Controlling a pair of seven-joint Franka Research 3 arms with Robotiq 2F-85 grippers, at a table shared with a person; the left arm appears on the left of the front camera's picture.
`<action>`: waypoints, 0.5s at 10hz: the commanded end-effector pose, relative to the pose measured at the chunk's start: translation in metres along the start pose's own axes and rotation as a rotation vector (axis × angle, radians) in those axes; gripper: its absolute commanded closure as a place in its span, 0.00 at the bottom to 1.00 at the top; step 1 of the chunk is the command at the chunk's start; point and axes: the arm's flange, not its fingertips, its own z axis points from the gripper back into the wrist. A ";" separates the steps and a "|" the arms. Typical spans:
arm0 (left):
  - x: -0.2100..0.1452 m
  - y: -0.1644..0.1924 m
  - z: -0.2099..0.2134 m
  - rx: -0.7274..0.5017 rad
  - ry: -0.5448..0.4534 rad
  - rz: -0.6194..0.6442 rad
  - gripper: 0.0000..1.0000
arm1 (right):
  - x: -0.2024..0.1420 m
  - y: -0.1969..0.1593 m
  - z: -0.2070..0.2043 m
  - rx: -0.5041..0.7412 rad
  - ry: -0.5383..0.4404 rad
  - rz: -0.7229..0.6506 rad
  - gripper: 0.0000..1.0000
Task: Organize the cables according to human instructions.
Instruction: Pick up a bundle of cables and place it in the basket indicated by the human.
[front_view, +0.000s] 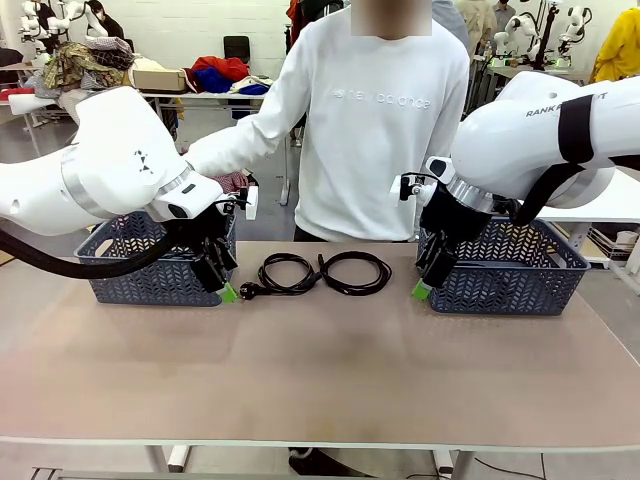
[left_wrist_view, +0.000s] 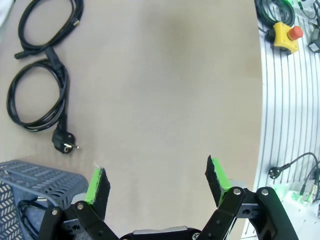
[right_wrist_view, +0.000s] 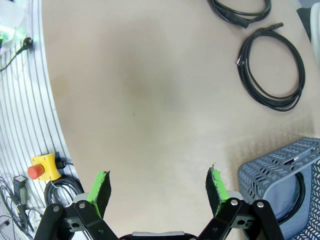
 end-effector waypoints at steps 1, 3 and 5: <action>-0.001 0.000 0.001 0.005 0.009 -0.003 0.00 | 0.003 -0.001 0.002 -0.007 -0.002 0.000 0.00; -0.001 0.000 0.001 0.005 0.009 -0.003 0.00 | 0.003 -0.001 0.002 -0.007 -0.002 0.000 0.00; -0.001 0.000 0.001 0.005 0.009 -0.003 0.00 | 0.003 -0.001 0.002 -0.007 -0.002 0.000 0.00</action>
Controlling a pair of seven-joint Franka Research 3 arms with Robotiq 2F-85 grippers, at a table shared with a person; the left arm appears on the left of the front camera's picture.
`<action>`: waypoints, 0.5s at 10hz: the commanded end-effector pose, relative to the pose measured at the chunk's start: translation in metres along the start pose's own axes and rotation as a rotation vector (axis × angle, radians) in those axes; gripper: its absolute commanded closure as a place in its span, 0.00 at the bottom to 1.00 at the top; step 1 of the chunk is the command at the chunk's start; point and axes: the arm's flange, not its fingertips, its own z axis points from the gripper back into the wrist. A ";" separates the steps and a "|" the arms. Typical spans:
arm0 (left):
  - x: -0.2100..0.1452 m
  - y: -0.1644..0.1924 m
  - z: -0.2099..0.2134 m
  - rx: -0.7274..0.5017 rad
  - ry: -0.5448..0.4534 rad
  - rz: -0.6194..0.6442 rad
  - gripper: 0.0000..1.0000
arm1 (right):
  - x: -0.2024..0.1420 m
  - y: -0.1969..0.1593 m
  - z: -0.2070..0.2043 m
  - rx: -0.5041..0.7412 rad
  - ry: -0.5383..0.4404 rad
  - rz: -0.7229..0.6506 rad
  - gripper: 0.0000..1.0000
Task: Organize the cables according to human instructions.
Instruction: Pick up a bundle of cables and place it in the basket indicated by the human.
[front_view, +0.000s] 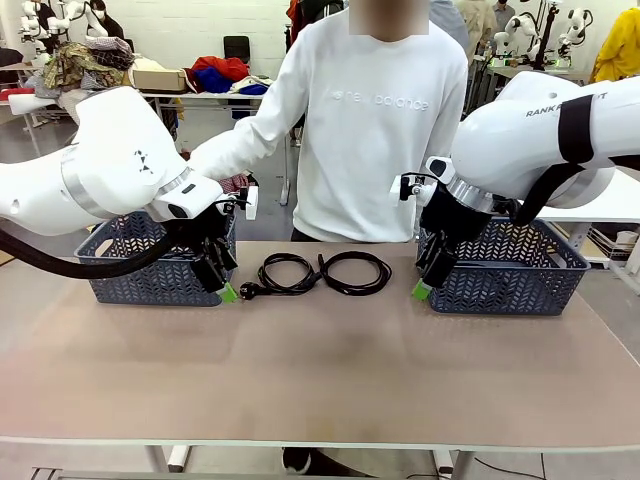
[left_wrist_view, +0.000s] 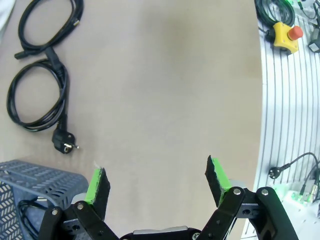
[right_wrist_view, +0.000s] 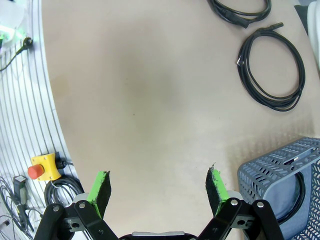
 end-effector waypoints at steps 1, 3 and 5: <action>-0.001 0.000 0.001 0.005 0.009 -0.003 0.00 | 0.003 -0.001 0.002 -0.007 -0.002 0.000 0.00; 0.007 0.005 -0.004 0.013 0.033 -0.009 0.00 | 0.003 -0.001 0.002 -0.007 -0.002 0.000 0.00; 0.026 0.020 -0.020 0.021 0.088 -0.061 0.00 | 0.003 -0.001 0.002 -0.007 -0.002 0.000 0.00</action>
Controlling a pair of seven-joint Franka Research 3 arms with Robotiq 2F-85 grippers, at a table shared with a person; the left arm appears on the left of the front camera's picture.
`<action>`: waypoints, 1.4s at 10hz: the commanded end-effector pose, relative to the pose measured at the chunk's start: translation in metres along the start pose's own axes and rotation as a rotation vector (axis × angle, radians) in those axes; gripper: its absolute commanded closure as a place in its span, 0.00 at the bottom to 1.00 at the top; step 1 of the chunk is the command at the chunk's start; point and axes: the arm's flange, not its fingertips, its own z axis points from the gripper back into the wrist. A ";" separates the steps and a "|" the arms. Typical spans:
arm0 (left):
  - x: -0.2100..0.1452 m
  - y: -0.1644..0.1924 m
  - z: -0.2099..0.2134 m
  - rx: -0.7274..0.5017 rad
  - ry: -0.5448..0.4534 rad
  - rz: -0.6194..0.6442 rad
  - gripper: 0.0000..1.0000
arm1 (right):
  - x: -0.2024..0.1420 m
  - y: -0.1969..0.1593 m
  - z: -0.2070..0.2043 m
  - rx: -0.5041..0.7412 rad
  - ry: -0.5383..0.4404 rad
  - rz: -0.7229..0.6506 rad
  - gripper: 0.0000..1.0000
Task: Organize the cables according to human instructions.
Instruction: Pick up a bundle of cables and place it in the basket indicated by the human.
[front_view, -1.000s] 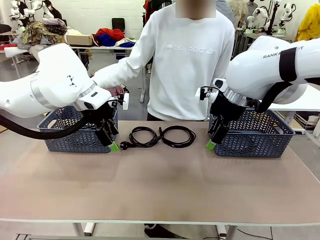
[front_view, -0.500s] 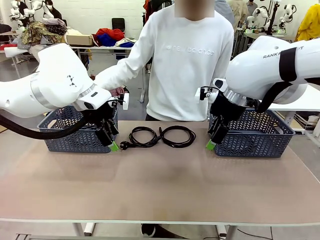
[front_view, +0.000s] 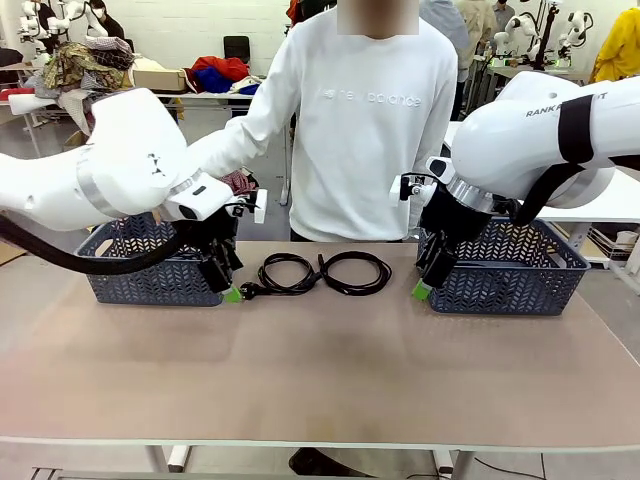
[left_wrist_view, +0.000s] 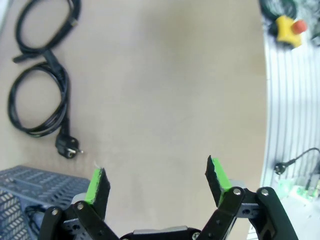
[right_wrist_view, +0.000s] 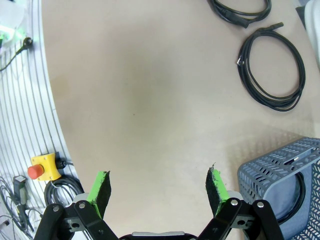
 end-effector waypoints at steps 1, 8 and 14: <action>0.021 0.021 -0.018 0.015 0.073 -0.032 0.00 | 0.003 -0.001 0.002 -0.007 -0.002 0.000 0.00; 0.059 0.075 -0.083 0.064 0.203 -0.008 0.00 | 0.003 -0.001 0.002 -0.007 -0.002 0.000 0.00; 0.058 0.083 -0.095 0.053 0.207 -0.018 0.00 | 0.003 -0.001 0.002 -0.007 -0.002 0.000 0.00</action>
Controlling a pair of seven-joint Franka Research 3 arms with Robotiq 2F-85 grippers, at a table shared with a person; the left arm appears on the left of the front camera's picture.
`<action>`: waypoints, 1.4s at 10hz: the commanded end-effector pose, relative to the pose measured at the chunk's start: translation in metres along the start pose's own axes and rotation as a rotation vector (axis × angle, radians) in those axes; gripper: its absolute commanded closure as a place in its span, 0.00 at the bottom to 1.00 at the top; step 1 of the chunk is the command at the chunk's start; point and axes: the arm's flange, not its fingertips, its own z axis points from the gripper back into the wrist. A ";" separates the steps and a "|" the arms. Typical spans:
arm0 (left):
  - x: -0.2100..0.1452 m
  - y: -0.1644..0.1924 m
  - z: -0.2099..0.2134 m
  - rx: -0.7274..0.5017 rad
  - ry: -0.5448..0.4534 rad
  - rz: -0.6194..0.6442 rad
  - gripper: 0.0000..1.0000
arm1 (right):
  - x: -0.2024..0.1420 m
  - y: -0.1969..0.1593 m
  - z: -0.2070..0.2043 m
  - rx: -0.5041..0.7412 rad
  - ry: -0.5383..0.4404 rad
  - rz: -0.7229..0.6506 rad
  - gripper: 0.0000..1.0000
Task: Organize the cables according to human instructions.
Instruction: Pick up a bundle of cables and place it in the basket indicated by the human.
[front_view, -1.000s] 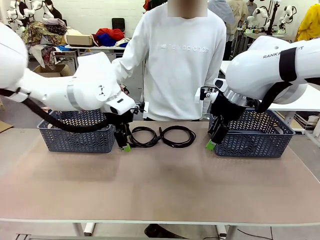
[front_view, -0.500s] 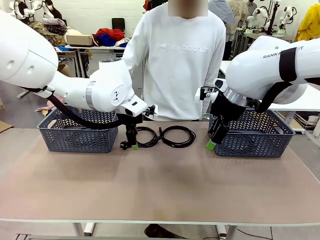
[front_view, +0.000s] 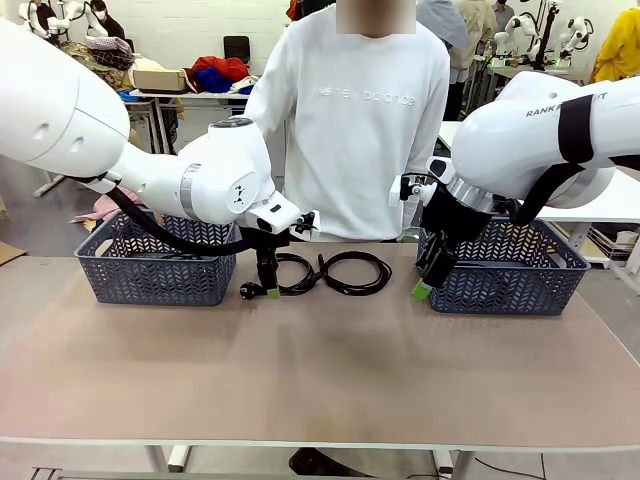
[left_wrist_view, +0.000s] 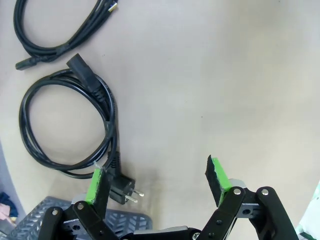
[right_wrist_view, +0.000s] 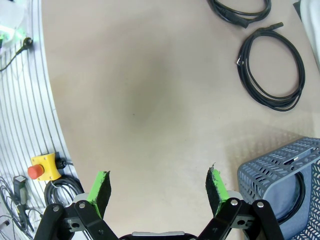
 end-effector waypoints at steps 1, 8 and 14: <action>-0.003 -0.001 0.000 0.001 0.006 0.003 0.00 | 0.003 -0.001 0.002 -0.007 -0.002 0.001 0.00; 0.006 0.028 -0.028 -0.001 0.020 -0.014 0.00 | 0.003 -0.001 0.002 -0.007 -0.002 0.001 0.00; 0.009 0.050 -0.058 -0.026 0.046 -0.017 0.00 | 0.003 -0.001 0.002 -0.007 -0.002 0.001 0.00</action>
